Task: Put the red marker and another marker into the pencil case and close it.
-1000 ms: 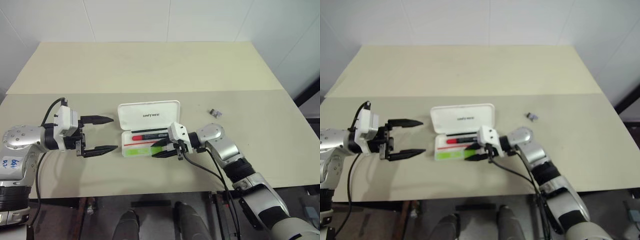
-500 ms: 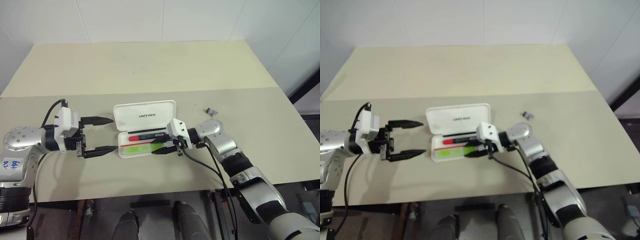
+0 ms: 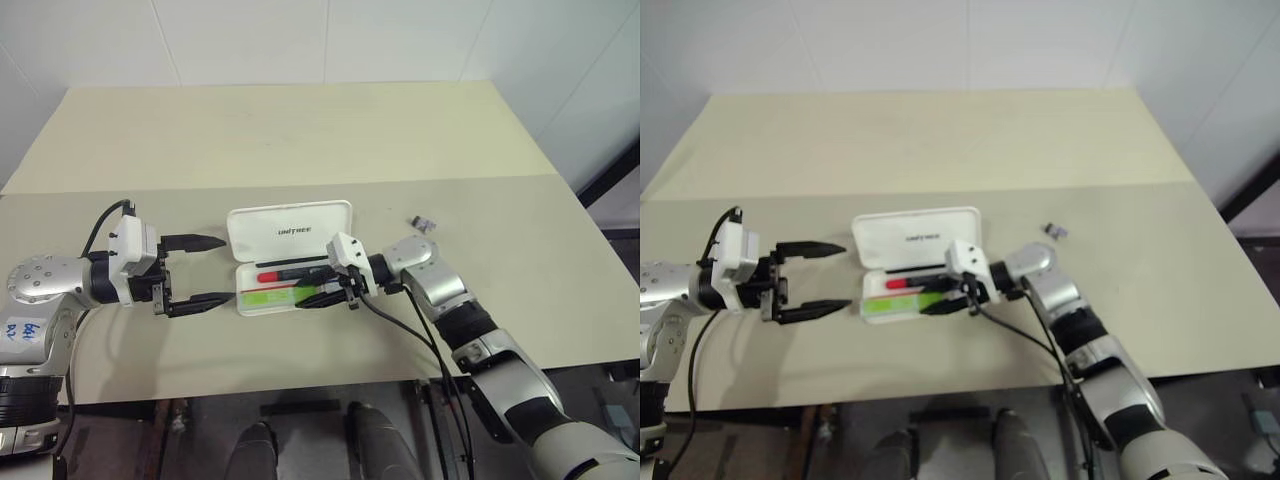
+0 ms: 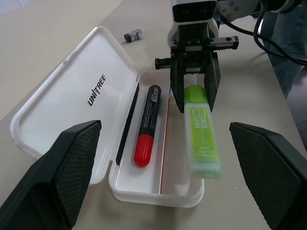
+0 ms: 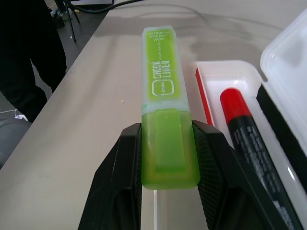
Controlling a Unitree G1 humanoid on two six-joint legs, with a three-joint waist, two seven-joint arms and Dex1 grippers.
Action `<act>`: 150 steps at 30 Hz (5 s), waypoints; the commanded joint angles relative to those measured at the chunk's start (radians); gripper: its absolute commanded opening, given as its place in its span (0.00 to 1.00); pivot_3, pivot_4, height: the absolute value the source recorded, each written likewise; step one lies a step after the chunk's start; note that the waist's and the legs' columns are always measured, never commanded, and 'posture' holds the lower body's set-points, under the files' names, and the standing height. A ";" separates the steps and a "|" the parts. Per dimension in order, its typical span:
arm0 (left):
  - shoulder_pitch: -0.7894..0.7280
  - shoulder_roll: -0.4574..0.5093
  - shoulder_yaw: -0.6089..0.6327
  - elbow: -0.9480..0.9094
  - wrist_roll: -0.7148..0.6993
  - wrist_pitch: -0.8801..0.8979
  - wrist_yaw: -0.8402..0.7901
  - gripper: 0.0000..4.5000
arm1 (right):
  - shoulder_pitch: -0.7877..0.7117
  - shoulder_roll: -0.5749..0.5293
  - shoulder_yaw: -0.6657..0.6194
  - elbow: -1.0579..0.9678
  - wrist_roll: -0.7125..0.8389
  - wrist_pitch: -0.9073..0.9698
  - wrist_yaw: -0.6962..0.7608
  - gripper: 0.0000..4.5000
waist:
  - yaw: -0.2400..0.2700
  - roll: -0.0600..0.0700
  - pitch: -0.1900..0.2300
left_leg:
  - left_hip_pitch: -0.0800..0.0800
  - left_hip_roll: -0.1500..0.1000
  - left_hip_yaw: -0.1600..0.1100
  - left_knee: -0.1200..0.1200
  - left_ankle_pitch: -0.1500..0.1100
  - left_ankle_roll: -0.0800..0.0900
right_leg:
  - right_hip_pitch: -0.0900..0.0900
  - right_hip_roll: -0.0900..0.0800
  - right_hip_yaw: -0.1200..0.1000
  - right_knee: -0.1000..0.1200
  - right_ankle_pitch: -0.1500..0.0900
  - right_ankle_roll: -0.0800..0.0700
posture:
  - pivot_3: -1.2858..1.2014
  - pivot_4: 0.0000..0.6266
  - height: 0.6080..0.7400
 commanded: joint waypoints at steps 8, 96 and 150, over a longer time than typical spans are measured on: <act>0.013 0.006 0.029 -0.048 -0.018 0.000 0.012 1.00 | -0.054 0.031 -0.022 0.093 -0.017 -0.065 0.006 0.25 | 0.000 0.000 0.000 | 0.000 0.000 0.000 0.000 0.000 0.000 | 0.000 0.000 0.000 0.000 0.000 0.000 | 0.52 0.24 1.00; -0.154 -0.049 -0.011 -0.186 -0.127 0.172 0.075 1.00 | -0.182 -0.318 -0.399 0.715 -0.113 -0.151 -0.405 0.55 | 0.000 0.001 0.000 | -0.001 0.001 0.002 -0.002 -0.001 -0.002 | -0.001 0.001 0.001 -0.002 -0.001 0.000 | 0.52 0.24 1.00; -0.090 -0.041 -0.012 -0.184 -0.106 0.132 0.077 1.00 | 0.080 -0.189 -0.082 -0.077 -0.017 -0.027 0.027 0.24 | 0.004 0.001 0.001 | 0.000 0.002 -0.001 0.001 -0.001 -0.002 | 0.001 0.003 0.001 0.001 -0.002 0.000 | 0.52 0.24 1.00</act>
